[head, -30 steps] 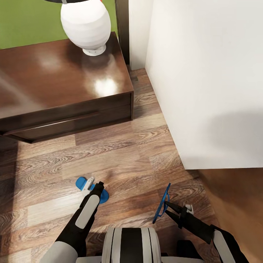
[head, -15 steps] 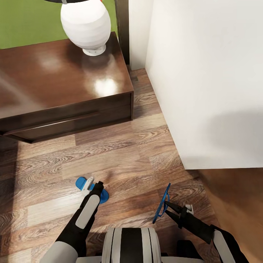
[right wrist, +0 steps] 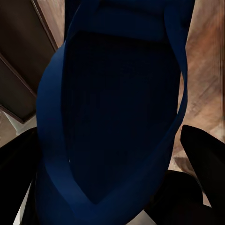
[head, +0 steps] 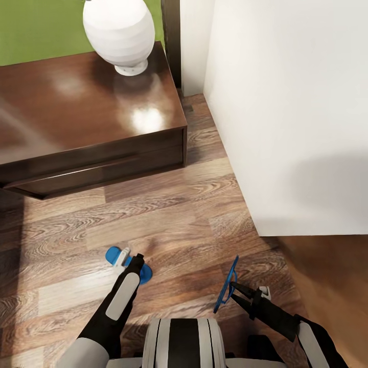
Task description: In the bedroom, move the book from the bed onto either nightstand, and place the two sandals side by side next to the bed.
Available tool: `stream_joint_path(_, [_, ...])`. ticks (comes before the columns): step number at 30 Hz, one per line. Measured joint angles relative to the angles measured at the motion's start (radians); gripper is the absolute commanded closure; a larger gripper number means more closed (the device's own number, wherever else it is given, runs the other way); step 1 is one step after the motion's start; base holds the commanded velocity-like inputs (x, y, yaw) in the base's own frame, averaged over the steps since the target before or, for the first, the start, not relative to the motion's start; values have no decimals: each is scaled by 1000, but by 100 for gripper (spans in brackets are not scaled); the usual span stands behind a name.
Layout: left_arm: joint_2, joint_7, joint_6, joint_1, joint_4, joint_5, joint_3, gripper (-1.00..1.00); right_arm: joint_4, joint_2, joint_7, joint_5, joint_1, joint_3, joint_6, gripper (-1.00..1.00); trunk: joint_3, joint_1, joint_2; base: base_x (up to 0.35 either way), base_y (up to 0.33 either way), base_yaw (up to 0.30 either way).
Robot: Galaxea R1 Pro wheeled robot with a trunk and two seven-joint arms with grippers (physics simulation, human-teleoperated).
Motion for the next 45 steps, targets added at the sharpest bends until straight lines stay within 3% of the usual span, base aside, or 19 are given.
stream_joint_path(12, [0, 0, 1, 0, 0, 0, 0, -100, 0, 0, 0, -2, 0, 0, 1, 100, -4, 0, 0, 0, 0, 0])
stream_joint_path(17, [0, 0, 1, 0, 1, 0, -1, -100, 0, 0, 0, 0, 0, 0, 0, 100, -23, 3, -1, 0, 0, 0])
stream_joint_path(32, [0, 0, 2, 0, 1, 0, 0, -100, 0, 0, 0, -2, 0, 0, 1, 100, -23, 3, -1, 0, 0, 0])
stream_joint_path(33, [0, 0, 2, 0, 1, 0, 0, 100, 0, 0, 0, -2, 0, 0, 1, 100, -23, 3, -1, 0, 0, 0])
stream_joint_path(45, [0, -1, 2, 0, 1, 5, -1, 100, 0, 0, 0, -2, 0, 0, 1, 100, -23, 3, -1, 0, 0, 0])
